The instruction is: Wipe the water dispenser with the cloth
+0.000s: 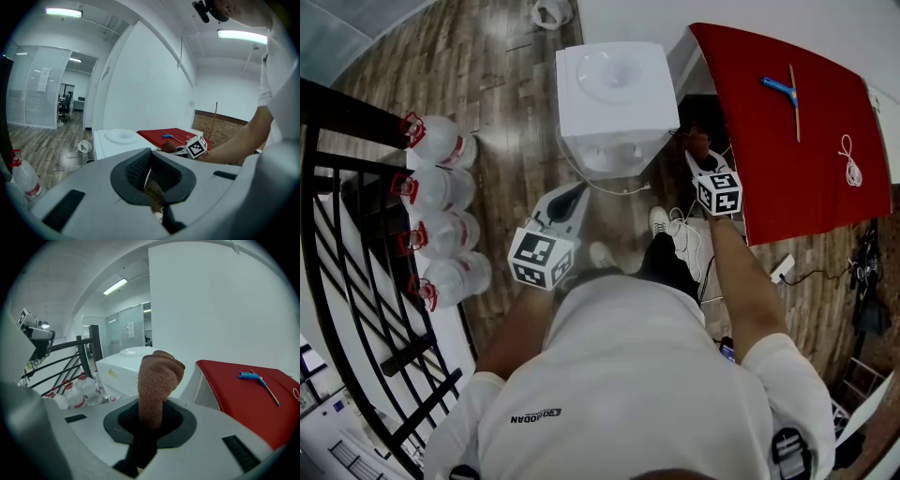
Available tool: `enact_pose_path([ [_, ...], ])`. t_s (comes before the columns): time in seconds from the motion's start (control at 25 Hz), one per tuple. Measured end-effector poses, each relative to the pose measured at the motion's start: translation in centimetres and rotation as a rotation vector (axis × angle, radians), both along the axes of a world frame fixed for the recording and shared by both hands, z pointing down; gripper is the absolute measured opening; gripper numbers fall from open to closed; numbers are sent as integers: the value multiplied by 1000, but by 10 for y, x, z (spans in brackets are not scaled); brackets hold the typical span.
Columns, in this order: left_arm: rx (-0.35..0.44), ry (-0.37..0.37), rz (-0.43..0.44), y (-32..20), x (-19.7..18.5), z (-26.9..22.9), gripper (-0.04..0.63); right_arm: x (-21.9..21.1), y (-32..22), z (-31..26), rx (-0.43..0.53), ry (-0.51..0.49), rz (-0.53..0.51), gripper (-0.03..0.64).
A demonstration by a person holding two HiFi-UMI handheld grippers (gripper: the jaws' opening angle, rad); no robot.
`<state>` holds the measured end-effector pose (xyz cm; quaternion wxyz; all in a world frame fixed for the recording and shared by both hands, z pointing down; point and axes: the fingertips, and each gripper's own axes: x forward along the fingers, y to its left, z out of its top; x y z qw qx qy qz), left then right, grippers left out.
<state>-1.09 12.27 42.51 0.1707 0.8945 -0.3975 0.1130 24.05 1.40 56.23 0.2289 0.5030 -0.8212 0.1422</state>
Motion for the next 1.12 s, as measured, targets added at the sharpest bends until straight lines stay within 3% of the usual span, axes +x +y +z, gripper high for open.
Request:
enact_pose_path([
  [0.36, 13, 5, 28, -10, 5, -7, -8, 1, 4, -21, 22, 13, -9, 54],
  [0.48, 10, 2, 33, -17, 15, -8, -8, -9, 5, -34, -5, 31, -73, 54],
  [0.64, 5, -7, 21, -39, 33, -10, -8, -32, -11, -67, -5, 196, -247, 54],
  [0.8, -2, -33, 3, -67, 54, -16, -8, -46, -60, -100, 77, 389, -413, 54],
  [0.96, 15, -34, -30, -89, 72, -26, -8, -51, -121, -111, 152, 569, -530, 54],
  [1.12, 19, -63, -37, -101, 90, -29, -8, -55, -178, -105, 198, 680, -606, 54],
])
